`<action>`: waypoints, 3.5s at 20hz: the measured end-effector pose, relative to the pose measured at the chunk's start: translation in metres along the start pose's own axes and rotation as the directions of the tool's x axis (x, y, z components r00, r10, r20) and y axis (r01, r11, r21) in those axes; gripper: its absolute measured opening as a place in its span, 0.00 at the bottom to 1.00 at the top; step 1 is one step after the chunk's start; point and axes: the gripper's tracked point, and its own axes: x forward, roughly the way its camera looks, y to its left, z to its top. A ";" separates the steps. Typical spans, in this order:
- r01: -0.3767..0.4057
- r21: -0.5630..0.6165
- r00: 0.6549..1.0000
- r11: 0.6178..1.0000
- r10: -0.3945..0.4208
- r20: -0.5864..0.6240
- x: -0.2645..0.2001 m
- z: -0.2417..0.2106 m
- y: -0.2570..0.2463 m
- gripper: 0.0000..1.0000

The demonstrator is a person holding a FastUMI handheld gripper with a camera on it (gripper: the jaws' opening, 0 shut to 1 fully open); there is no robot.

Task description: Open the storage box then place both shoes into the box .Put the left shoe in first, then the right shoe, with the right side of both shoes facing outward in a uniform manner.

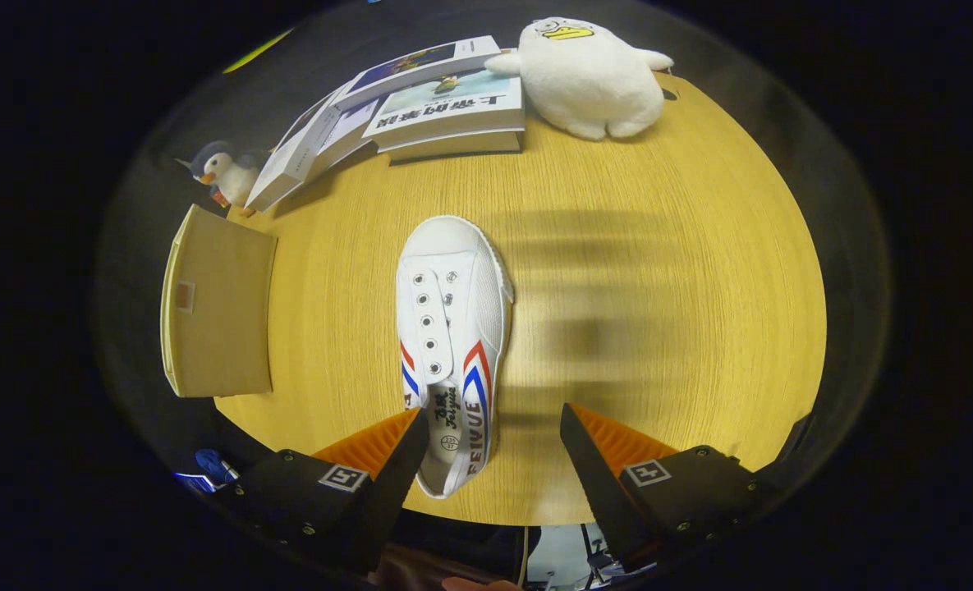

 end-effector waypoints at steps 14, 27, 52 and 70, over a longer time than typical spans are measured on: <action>-0.030 -0.099 0.998 0.995 0.024 -0.052 0.046 0.007 0.010 0.32; -0.113 0.120 0.990 0.986 0.122 -0.074 0.009 -0.003 0.031 0.02; -0.193 -0.248 0.980 0.949 0.201 0.006 -0.116 0.042 0.215 0.02; -0.213 -0.437 0.977 0.874 0.199 -0.077 -0.084 0.062 0.389 0.02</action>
